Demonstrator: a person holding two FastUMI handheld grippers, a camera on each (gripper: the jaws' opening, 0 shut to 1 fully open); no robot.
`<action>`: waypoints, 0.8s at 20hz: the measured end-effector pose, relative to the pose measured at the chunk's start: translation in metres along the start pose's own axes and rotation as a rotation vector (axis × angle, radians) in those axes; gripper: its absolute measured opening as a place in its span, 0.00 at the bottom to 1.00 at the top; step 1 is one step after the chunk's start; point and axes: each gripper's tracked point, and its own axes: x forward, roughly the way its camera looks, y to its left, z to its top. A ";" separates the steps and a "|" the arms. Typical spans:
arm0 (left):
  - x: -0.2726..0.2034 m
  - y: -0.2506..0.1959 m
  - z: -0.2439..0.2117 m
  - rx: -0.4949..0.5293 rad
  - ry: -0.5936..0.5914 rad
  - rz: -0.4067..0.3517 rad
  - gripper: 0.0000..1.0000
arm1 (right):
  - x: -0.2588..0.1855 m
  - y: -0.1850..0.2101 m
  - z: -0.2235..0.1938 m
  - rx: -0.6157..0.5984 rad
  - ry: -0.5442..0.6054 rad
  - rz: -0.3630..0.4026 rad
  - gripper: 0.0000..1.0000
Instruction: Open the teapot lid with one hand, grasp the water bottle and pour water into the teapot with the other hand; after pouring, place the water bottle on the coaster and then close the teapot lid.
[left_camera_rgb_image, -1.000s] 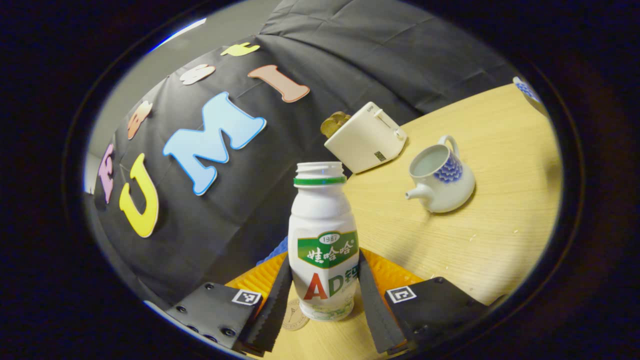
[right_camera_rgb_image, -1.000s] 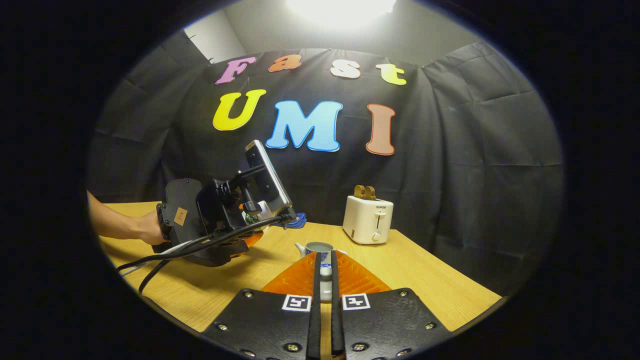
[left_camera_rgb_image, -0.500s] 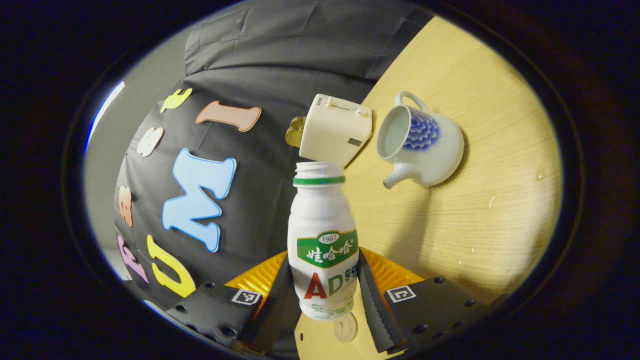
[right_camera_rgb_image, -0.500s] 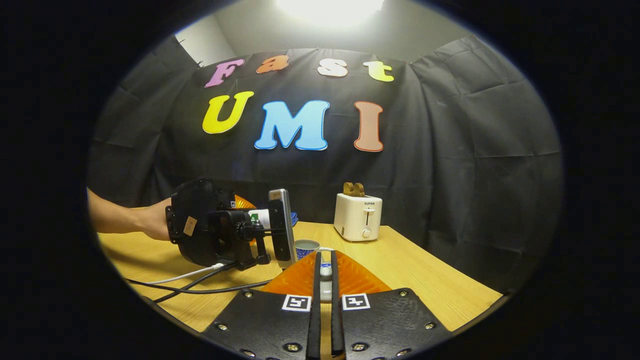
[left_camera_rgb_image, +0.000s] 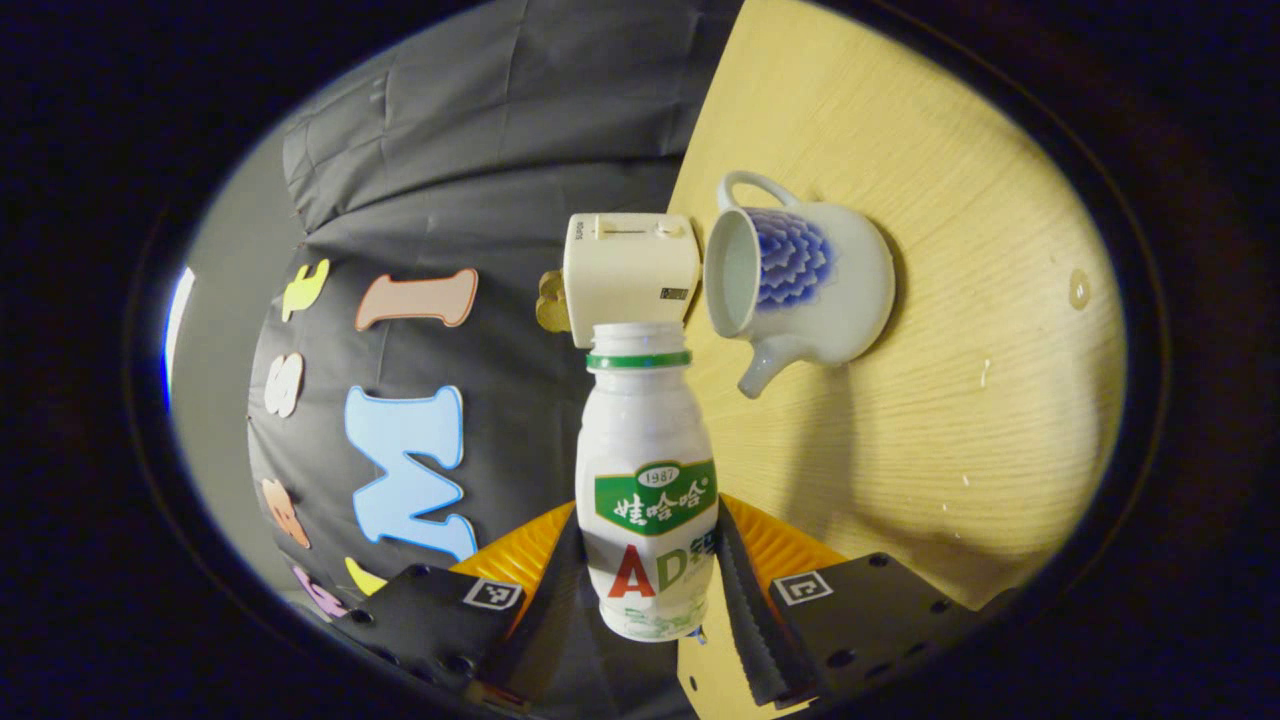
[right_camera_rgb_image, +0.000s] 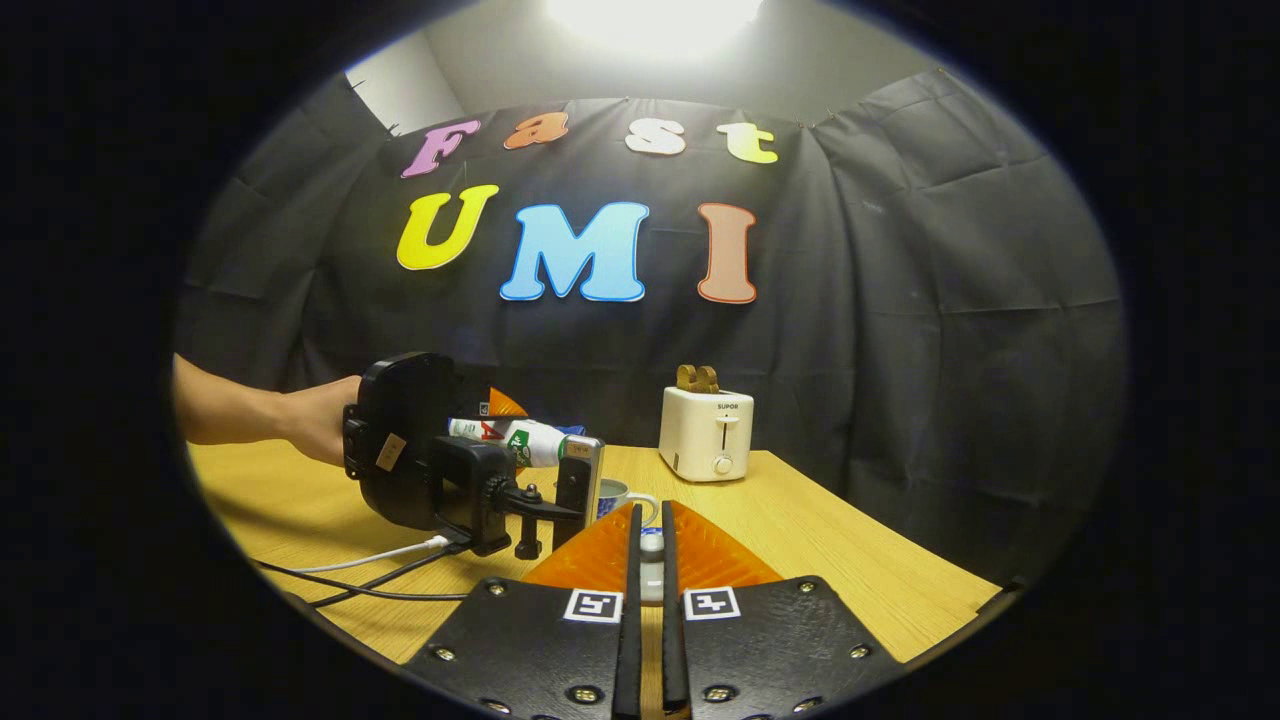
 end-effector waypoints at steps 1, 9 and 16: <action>-0.001 0.001 0.001 0.014 -0.004 0.004 0.76 | 0.001 -0.002 0.000 0.021 0.000 0.001 0.08; -0.002 0.005 0.006 0.126 -0.027 0.016 0.79 | -0.002 -0.009 -0.001 0.040 -0.006 -0.010 0.08; -0.002 0.012 0.010 0.190 -0.046 0.044 0.82 | -0.003 -0.009 0.000 0.037 -0.008 -0.010 0.08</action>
